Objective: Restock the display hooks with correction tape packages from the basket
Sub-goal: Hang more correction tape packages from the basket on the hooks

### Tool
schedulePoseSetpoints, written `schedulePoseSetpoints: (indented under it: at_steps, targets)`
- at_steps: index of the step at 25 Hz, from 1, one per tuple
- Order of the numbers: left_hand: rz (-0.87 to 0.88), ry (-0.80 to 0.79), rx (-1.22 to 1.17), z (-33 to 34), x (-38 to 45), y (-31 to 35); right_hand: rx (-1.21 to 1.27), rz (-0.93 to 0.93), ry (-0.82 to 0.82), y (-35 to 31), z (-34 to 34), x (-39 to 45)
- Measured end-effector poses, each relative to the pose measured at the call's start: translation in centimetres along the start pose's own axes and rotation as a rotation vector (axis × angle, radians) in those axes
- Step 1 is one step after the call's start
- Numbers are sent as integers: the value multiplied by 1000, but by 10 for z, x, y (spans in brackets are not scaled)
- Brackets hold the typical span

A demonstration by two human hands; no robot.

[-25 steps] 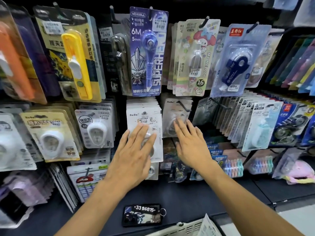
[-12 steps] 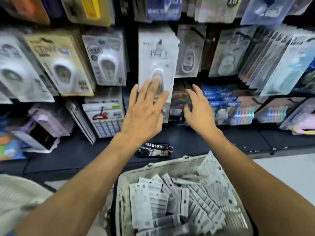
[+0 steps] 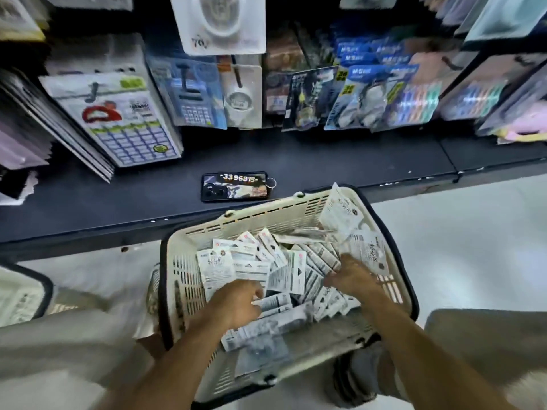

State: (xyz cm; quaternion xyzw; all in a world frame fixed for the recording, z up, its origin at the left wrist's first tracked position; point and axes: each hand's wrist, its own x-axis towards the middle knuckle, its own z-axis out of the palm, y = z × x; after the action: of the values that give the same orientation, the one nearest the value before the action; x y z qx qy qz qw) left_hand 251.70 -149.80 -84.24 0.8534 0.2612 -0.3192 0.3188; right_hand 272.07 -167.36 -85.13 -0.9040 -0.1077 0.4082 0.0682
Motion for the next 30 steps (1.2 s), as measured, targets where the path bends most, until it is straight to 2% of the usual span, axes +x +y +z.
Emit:
schedulePoseSetpoints:
  at_steps: [4,9,13,17,20,22,24,26,28,30]
  targets:
    - [-3,26,-64,-4,20,7,-56,45,-12,-6,13,12]
    - [-15,111,-101,9,22,0,-143,-52,272,-13,56,1]
    - [-45,112,-145,14,20,-7,-61,-16,26,-18,57,5]
    - [-34,113,-157,16,17,-8,-153,-121,-3,-23,65,2]
    - [1,186,-187,14,17,-6,-95,-168,-132,-40,45,9]
    - [78,199,-213,13,15,-1,128,-104,-215,-54,9,8]
    - [234,195,-197,8,8,14,399,-47,-270,-63,-40,-3]
    - [389,234,-251,0,0,36,502,-59,-338,-67,-90,-26]
    - [494,385,-312,-13,-10,63,668,-70,-393,-66,-131,-56]
    - [595,652,-376,-35,-20,87,836,-118,-422,-70,-161,-92]
